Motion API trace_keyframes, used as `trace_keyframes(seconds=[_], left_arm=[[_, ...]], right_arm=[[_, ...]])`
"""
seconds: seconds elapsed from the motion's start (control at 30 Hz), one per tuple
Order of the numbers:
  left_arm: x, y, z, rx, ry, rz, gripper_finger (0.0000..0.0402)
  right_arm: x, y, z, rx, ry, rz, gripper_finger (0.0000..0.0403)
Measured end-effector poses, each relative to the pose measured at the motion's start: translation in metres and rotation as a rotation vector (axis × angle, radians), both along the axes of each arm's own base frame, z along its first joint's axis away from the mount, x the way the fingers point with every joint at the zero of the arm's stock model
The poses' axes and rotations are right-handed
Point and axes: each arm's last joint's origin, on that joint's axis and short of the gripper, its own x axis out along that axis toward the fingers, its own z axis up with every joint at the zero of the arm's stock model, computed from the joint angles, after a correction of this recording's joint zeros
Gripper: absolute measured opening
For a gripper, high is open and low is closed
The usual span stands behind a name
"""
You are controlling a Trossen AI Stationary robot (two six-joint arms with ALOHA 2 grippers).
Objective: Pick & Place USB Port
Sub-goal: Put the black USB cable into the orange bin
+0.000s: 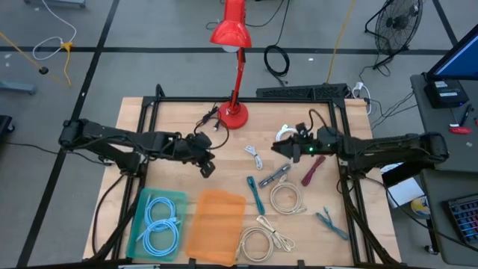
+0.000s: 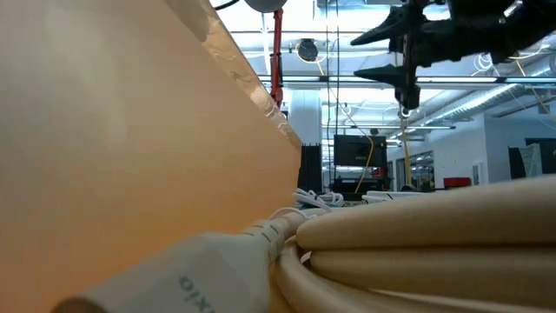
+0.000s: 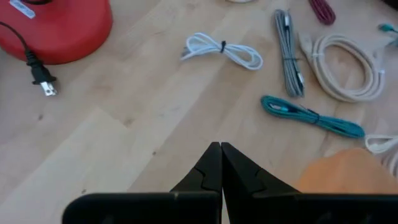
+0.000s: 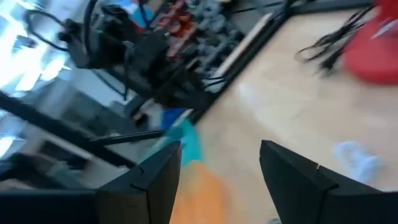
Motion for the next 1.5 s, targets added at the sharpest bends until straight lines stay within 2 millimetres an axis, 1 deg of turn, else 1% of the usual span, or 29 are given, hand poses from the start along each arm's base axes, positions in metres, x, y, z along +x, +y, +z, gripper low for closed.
trace_keyframes(seconds=[0.13, 0.2, 0.33, 0.43, 0.57, 0.67, 0.83, 0.93, 1.03, 1.2, 1.3, 1.5], left_arm=[[0.0, 0.002, 0.0, 0.004, 0.009, -0.004, 0.0], [0.0, 0.002, 0.0, 0.004, 0.009, -0.004, 0.0], [-0.001, 0.002, -0.001, 0.003, 0.014, -0.004, 0.0], [-0.001, 0.002, -0.001, 0.003, 0.014, -0.005, 0.0], [-0.001, 0.002, -0.001, 0.004, 0.013, -0.005, 0.0], [-0.001, 0.002, -0.001, 0.004, 0.014, -0.005, 0.0], [-0.001, 0.002, -0.001, 0.007, 0.016, -0.007, 0.0], [-0.001, 0.002, -0.001, 0.009, 0.016, -0.006, 0.0001], [-0.001, 0.002, -0.001, 0.009, 0.02, -0.005, 0.0001], [-0.002, 0.002, -0.002, 0.006, 0.025, -0.003, 0.0001], [-0.002, 0.002, -0.002, 0.004, 0.029, 0.0, 0.0002], [-0.003, -0.001, -0.002, -0.001, 0.035, -0.005, 0.0002]], right_arm=[[-0.011, -0.012, 0.014, -0.084, 0.199, -0.047, 0.0208], [-0.016, -0.018, 0.018, -0.11, 0.304, -0.061, 0.0208], [-0.022, -0.025, 0.022, -0.127, 0.403, -0.094, 0.0208], [-0.024, -0.028, 0.015, -0.128, 0.486, -0.135, 0.0208], [-0.023, -0.028, -0.005, -0.105, 0.669, -0.112, 0.0208], [-0.014, -0.027, -0.019, -0.08, 0.735, -0.001, 0.0208], [0.009, -0.015, -0.031, -0.138, 0.699, 0.242, 0.0208], [0.019, -0.003, -0.035, -0.217, 0.714, 0.371, 0.0208], [0.031, 0.011, -0.035, -0.329, 0.71, 0.478, 0.0208], [0.05, 0.027, -0.034, -0.508, 0.727, 0.552, 0.0208], [0.058, 0.033, -0.038, -0.603, 0.748, 0.581, 0.0208], [0.064, 0.04, -0.06, -0.623, 0.838, 0.665, 0.0208]])
